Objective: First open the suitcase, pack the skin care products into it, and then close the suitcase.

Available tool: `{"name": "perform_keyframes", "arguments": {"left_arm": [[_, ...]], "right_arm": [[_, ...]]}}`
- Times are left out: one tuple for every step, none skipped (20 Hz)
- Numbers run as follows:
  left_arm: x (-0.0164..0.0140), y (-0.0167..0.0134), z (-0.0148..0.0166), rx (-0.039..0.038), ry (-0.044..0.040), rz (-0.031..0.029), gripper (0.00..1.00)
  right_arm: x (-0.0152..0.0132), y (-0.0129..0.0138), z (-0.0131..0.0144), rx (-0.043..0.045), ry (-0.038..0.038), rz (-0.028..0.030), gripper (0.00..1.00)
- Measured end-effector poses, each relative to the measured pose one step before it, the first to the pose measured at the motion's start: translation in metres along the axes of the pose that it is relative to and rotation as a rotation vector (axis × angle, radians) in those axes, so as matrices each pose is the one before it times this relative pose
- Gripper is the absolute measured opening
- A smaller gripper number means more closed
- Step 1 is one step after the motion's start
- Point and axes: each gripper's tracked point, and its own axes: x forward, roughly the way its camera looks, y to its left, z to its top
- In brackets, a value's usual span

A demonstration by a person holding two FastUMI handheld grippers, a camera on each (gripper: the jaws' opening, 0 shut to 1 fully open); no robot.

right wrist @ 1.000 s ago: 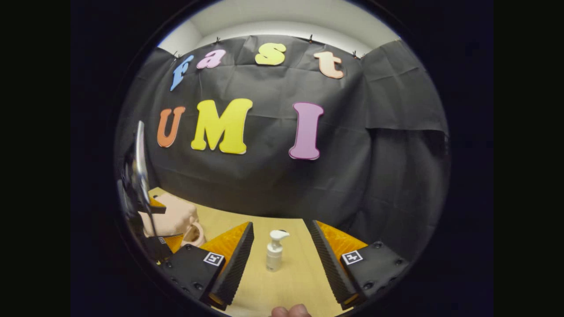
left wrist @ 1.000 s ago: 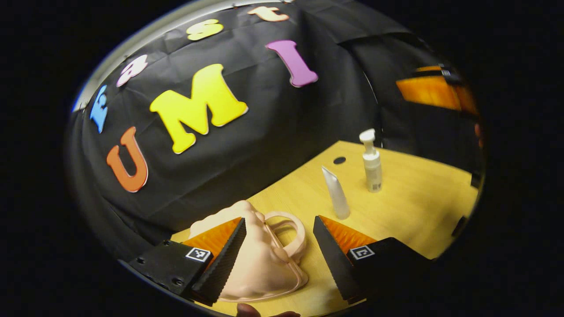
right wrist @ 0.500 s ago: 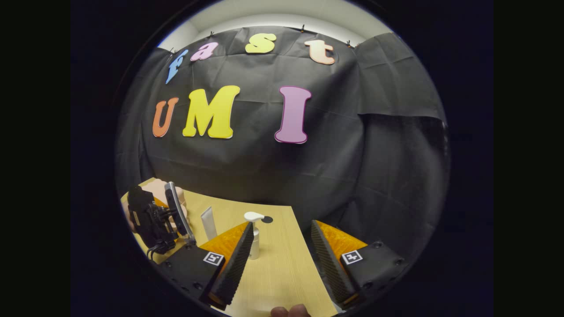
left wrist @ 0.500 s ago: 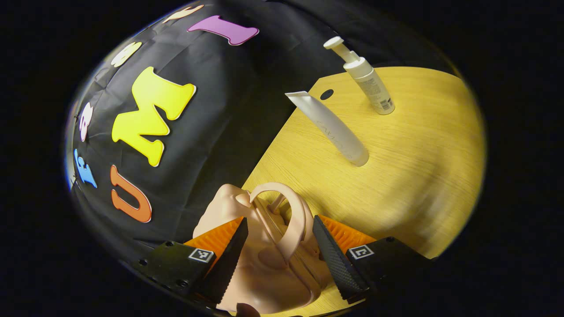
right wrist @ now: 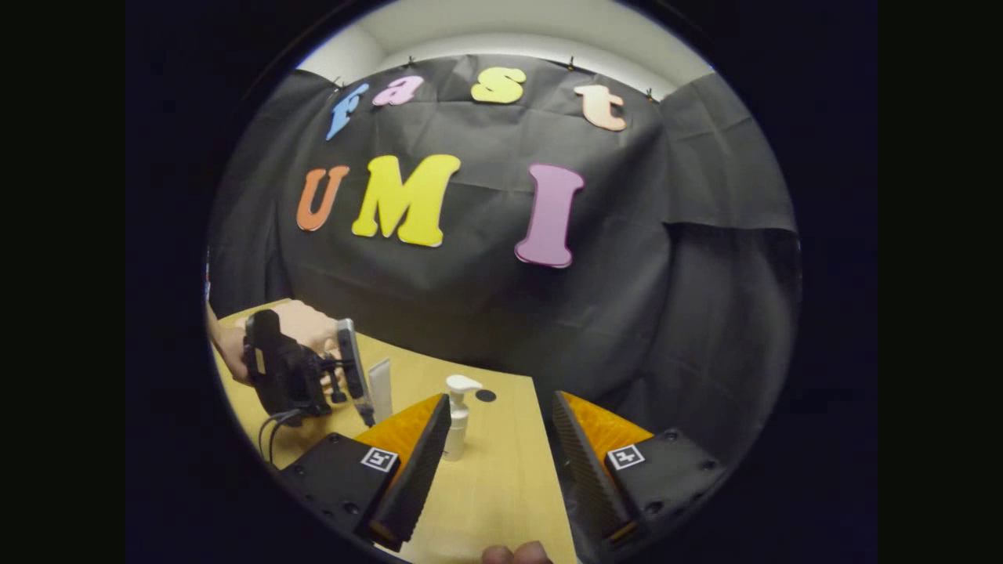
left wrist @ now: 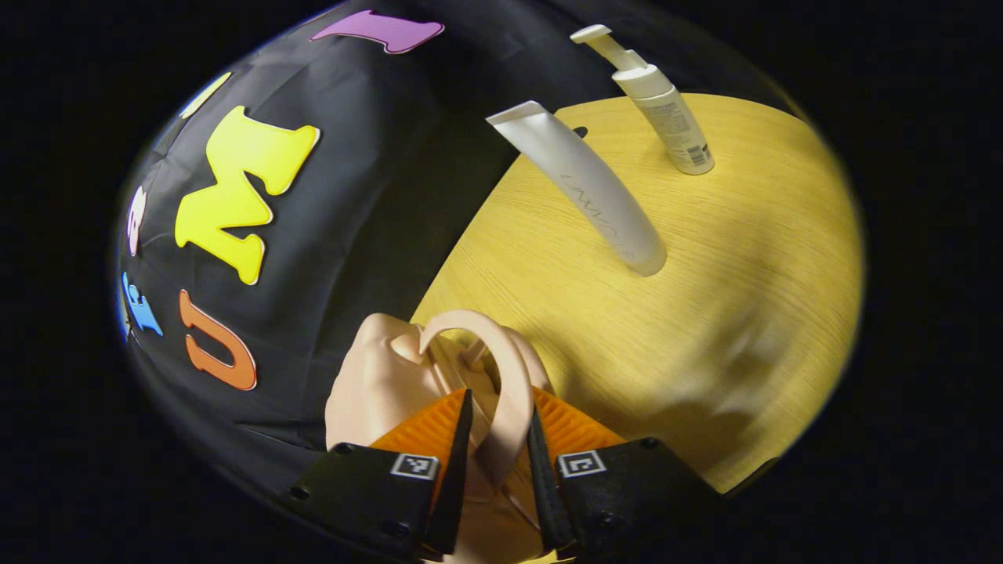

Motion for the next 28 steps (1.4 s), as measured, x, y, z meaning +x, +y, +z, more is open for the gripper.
{"name": "perform_keyframes", "arguments": {"left_arm": [[-0.00367,0.00182,0.00257,0.00301,-0.00473,0.00414,0.33],[-0.00063,0.0017,0.00175,0.00492,-0.00511,-0.00065,0.29],[-0.00349,0.00273,0.00277,0.00498,-0.00723,0.00525,0.2],[-0.00308,0.00537,0.0022,0.00549,-0.01106,0.01347,0.17],[-0.00289,0.0067,-0.00116,-0.0084,0.00144,0.01101,0.11],[-0.00339,0.00678,-0.00005,-0.03378,-0.00487,0.00017,0.08],[-0.00662,0.00783,0.00072,-0.04712,-0.0115,-0.00583,0.04],[-0.00568,0.00663,0.00466,-0.04558,-0.01276,-0.0033,0.03],[-0.00764,0.01188,0.0045,-0.03585,-0.01553,0.00882,0.03],[-0.0071,0.01036,0.00568,-0.024,-0.02037,0.01561,0.03],[-0.00788,0.0126,0.00532,-0.03038,-0.01816,0.01245,0.03],[-0.00536,0.01252,0.00357,-0.03735,-0.01772,0.00531,0.03],[-0.00814,0.01373,0.0043,-0.04093,-0.01797,0.00953,0.03],[-0.00555,0.01548,0.00202,-0.0413,-0.00818,0.01055,0.03],[-0.00646,0.01633,0.00093,-0.03045,-0.01443,0.01069,0.03],[-0.00665,0.01923,0.00312,-0.03525,-0.01828,0.01553,0.03],[-0.00551,0.02227,0.00326,-0.03929,-0.02137,0.01213,0.03],[-0.0049,0.02101,0.0012,-0.04474,-0.02075,0.00798,0.03],[-0.00549,0.02018,0.00034,-0.04886,-0.02062,0.00163,0.02],[-0.00529,0.02248,-0.00054,-0.04133,-0.01998,0.01295,0.03],[-0.00392,0.02559,-0.00146,-0.03257,-0.01971,0.03112,0.03],[-0.00253,0.02342,-0.00253,-0.03309,-0.01545,0.02461,0.03],[0.00198,0.02495,-0.00349,-0.04421,-0.01671,0.01909,0.03],[0.00106,0.02247,-0.00538,-0.05051,-0.01242,0.01658,0.03],[0.00115,0.02427,-0.00575,-0.04857,-0.00881,0.01708,0.02],[0.00368,0.0251,-0.00784,-0.0404,-0.00258,0.0213,0.02],[0.00425,0.02499,-0.01359,-0.02708,0.0054,0.02861,0.03],[0.00378,0.02435,-0.01261,-0.01771,0.01286,0.02214,0.03]], "right_arm": [[-0.00052,0.00396,-0.00045,0.00394,0.00235,0.00904,0.78],[-0.00196,0.00217,-0.00092,0.00203,0.0037,0.00289,0.78],[-0.0023,0.00123,0.00112,-0.00448,-0.00208,-0.00226,0.77],[-0.00291,0.00264,0.00295,-0.00421,-0.01151,0.00001,0.78],[-0.00169,0.00198,0.00489,-0.00279,-0.01153,0.00301,0.78],[-0.00031,0.00114,0.00318,-0.00107,-0.00795,0.00131,0.78],[0.0003,0.00109,0.00515,0.00378,-0.01222,-0.00241,0.78],[0.00022,0.00036,0.00418,0.00656,-0.01104,-0.00485,0.78],[0.00089,0.00098,0.00284,0.00945,-0.0038,-0.00439,0.78],[0.00193,0.00361,0.00206,0.012,0.00252,-0.0012,0.78],[-0.00056,0.00416,0.00267,0.01179,0.00202,0.00155,0.78],[0.00057,0.00347,0.00253,0.00997,-0.00141,0.00198,0.78],[0.00081,0.00463,0.00421,0.00384,-0.0026,0.00165,0.78],[0.00015,0.00412,0.00349,0.00139,-0.00426,0.00163,0.78],[0.00054,0.0035,0.00395,-0.00045,-0.00395,0.00146,0.78],[0.00177,0.00485,0.0037,0.002,-0.00299,0.00089,0.78],[0.00199,0.00443,0.00369,0.00435,0.00172,0.00146,0.77],[0.0027,0.00416,0.00235,0.00534,0.0046,0.0004,0.78],[0.00293,0.00381,0.00397,0.01357,0.0085,-0.00145,0.78],[0.00304,0.00316,0.00144,0.02491,0.01531,0.00218,0.78],[0.00271,0.00216,0.00232,0.02745,0.01627,-0.00449,0.78],[0.00378,0.00048,0.00317,0.02317,0.00973,-0.00738,0.78],[0.00304,0.0011,0.00579,0.01208,0.00053,-0.00781,0.78],[0.00138,0.00128,0.00451,0.00333,-0.0012,-0.01058,0.78],[0.00056,0.00187,0.00508,-0.00363,-0.00347,-0.00639,0.77],[-0.00004,0.00291,0.00372,-0.00672,0.00004,-0.00571,0.78],[-0.001,0.00397,0.00216,-0.00801,0.00158,-0.0029,0.77],[-0.00183,0.00537,0.00008,-0.01005,0.00584,0.00253,0.77]]}}
